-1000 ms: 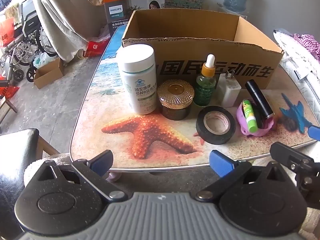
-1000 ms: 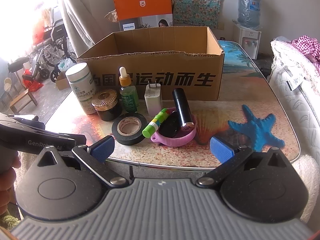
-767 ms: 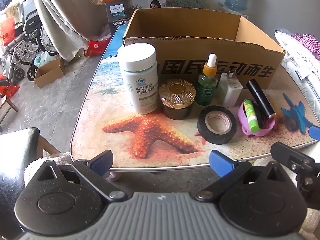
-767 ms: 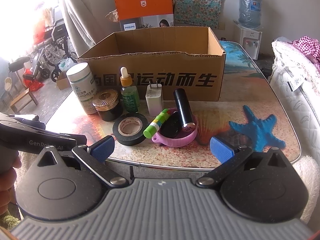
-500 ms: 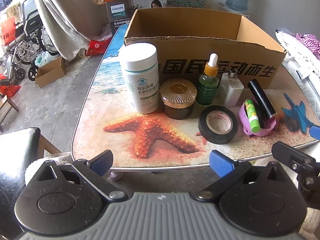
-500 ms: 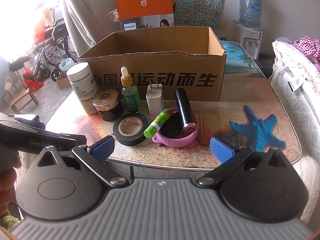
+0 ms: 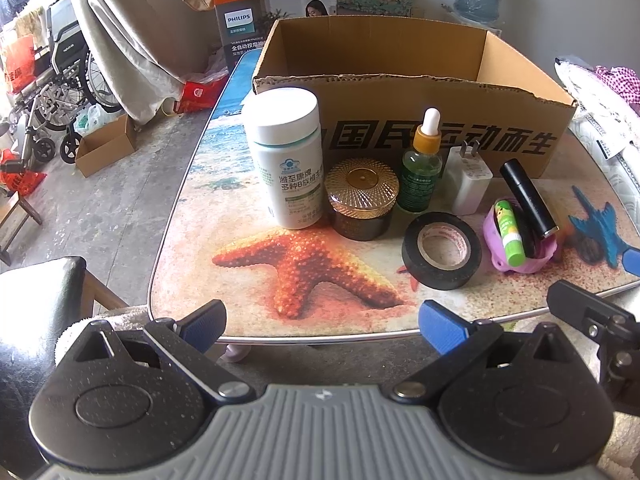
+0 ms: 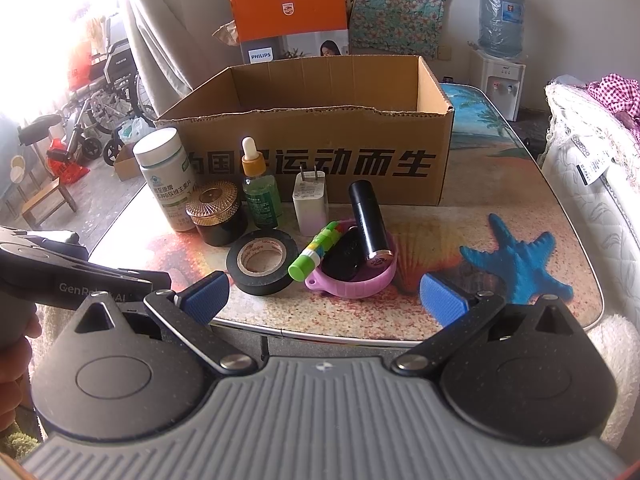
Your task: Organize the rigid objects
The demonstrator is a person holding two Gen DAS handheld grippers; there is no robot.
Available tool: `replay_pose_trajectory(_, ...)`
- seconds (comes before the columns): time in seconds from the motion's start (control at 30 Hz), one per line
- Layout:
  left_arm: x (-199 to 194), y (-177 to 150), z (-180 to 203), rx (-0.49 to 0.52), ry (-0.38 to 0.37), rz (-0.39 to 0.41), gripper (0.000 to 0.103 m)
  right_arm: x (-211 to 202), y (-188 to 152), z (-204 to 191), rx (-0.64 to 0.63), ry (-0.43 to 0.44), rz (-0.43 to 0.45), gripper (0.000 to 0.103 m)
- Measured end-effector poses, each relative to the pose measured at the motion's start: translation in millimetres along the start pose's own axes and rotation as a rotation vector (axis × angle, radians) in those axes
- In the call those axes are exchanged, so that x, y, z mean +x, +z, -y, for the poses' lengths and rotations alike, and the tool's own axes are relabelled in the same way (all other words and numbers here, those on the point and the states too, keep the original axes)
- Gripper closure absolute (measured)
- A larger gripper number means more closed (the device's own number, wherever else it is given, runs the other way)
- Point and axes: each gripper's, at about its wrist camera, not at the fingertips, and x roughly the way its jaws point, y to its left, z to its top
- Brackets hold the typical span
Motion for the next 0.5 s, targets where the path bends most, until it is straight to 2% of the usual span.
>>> replay_pose_trajectory(0.3, 2.4, 0.0, 0.1, -0.021, -0.032, -0.042, 0.000, 0.4, 0.7, -0.5, 0.000, 0.001, 0.001, 0.001)
replay_pose_trajectory(0.5, 4.3, 0.7, 1.3, -0.010, -0.018, -0.084, 0.000, 1.2, 2.6, -0.9, 0.002, 0.000, 0.004, 0.001)
